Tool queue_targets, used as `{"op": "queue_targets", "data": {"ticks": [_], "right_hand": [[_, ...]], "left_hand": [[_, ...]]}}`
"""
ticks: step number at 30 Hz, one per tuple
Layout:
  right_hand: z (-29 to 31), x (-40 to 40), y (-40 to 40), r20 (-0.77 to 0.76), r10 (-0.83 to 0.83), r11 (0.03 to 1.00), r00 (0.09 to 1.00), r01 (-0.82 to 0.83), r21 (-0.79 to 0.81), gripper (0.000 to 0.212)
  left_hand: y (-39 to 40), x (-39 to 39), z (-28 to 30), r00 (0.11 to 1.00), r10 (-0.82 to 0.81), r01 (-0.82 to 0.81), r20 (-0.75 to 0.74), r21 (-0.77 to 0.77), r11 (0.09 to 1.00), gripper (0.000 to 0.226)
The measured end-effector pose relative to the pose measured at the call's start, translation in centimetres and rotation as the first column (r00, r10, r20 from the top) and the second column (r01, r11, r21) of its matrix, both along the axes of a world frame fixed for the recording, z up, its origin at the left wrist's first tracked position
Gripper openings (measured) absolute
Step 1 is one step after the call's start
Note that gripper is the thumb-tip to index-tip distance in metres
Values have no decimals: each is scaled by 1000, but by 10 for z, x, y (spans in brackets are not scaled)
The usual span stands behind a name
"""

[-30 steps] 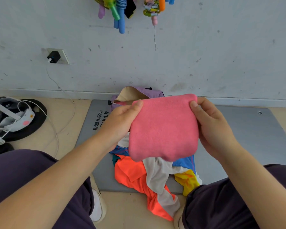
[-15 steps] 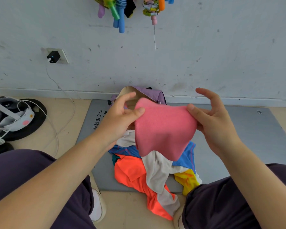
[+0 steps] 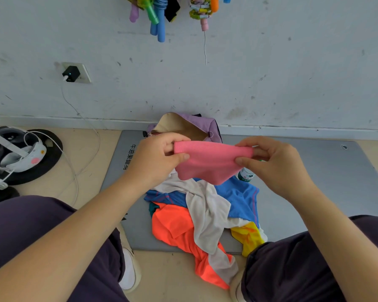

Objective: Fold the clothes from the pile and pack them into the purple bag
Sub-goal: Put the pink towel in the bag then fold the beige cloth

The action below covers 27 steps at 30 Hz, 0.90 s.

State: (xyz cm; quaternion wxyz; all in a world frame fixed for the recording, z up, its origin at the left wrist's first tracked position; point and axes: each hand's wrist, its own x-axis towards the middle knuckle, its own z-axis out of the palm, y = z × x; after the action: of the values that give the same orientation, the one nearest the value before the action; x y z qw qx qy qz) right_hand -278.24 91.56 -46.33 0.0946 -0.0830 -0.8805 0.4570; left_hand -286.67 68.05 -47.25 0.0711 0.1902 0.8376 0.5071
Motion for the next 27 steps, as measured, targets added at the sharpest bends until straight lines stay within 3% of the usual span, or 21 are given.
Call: {"op": "queue_targets", "data": {"ticks": [3, 5, 6, 8, 11, 14, 16, 19, 21, 24, 27], "right_hand": [[0, 0, 0, -56, 34, 982, 998, -22, 189, 33], [0, 0, 2, -54, 82, 972, 995, -68, 225, 26], [1, 1, 4, -23, 117, 978, 993, -111, 174, 22], [4, 2, 7, 43, 199, 976, 979, -194, -104, 12], [7, 3, 9, 46, 229, 889, 972, -190, -416, 15], [9, 5, 3, -3, 202, 829, 979, -172, -532, 20], [11, 6, -1, -31, 174, 796, 984, -159, -584, 21], [13, 6, -5, -60, 140, 723, 988, -144, -676, 14], [12, 7, -7, -63, 114, 686, 991, -124, -717, 10], [9, 6, -11, -4, 166, 664, 986, -115, -739, 35], [2, 5, -14, 141, 307, 750, 941, -148, -644, 66]], "left_hand": [[-1, 0, -1, 998, -16, 14, -63, -38, 999, 21], [-2, -1, -1, 993, -13, 4, -113, -78, 997, 18], [-2, -3, -1, 993, -19, 8, -112, -99, 995, 16], [-3, -7, 1, 998, -62, 64, 20, -60, 996, 12], [-3, -5, 7, 943, -172, 110, 284, 222, 969, 11], [1, 1, 12, 863, -260, 21, 433, 483, 875, 25], [3, 5, 14, 770, -365, -2, 523, 575, 818, 38], [4, 13, 15, 640, -503, 70, 581, 608, 791, 32], [5, 16, 15, 609, -515, 106, 603, 581, 807, 27], [7, 14, 13, 640, -453, 34, 620, 566, 824, 28], [4, 6, 8, 718, -364, -36, 593, 555, 831, 32]]}}
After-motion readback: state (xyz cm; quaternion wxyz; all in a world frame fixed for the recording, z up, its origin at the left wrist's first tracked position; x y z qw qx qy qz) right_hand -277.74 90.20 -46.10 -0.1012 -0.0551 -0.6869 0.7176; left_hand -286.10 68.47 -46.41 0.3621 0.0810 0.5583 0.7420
